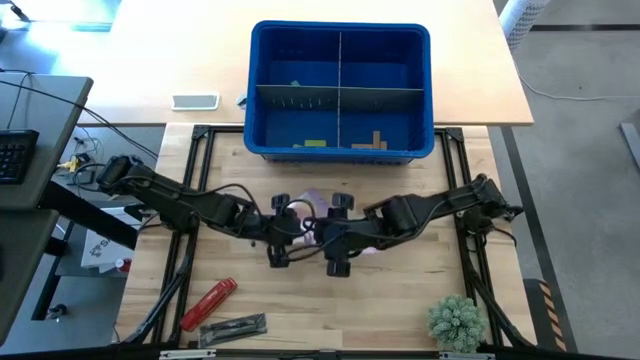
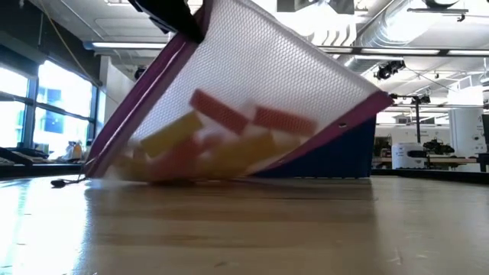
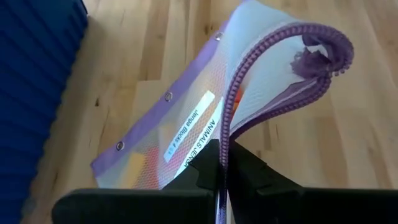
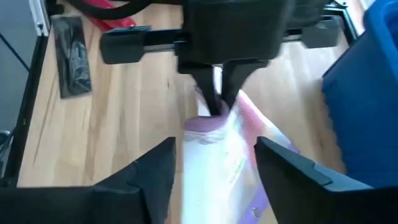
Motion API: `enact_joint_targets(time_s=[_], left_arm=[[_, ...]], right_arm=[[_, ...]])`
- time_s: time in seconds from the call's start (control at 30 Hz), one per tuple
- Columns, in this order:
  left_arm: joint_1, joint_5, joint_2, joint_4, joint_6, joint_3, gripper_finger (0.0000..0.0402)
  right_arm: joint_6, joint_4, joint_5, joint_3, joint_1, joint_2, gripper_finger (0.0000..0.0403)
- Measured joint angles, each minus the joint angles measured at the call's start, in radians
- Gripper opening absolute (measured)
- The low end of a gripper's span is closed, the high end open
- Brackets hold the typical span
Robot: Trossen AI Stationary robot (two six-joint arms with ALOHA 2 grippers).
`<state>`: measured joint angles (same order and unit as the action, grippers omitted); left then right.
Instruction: Sort blocks
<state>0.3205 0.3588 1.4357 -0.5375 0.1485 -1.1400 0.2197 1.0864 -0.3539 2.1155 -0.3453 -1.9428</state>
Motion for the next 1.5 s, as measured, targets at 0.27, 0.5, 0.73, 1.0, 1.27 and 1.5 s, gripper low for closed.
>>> enact_joint_targets(time_s=[0.27,0.5,0.73,1.0,1.27,1.5], left_arm=[[-0.017,0.002,0.000,0.004,-0.004,0.000,0.0000],[-0.033,0.014,0.000,0.006,-0.018,0.000,0.0000],[-0.033,0.020,-0.001,0.004,-0.028,0.002,0.0000],[-0.031,0.018,-0.001,0.005,-0.019,0.002,0.0000],[-0.026,-0.008,-0.001,-0.010,0.032,0.002,0.0004],[-0.025,-0.003,-0.064,-0.146,0.058,-0.001,0.0054]], right_arm=[[-0.004,-0.012,-0.067,-0.002,-0.002,-0.078,0.0234],[0.027,-0.008,-0.104,-0.002,-0.001,-0.129,0.0235],[0.034,-0.002,-0.161,-0.002,0.031,-0.184,0.0233],[0.094,0.041,-0.165,-0.002,0.052,-0.185,0.0152],[0.118,0.051,-0.079,-0.002,0.064,-0.181,0.0013],[0.166,0.081,-0.052,0.015,0.067,-0.181,0.0004]])
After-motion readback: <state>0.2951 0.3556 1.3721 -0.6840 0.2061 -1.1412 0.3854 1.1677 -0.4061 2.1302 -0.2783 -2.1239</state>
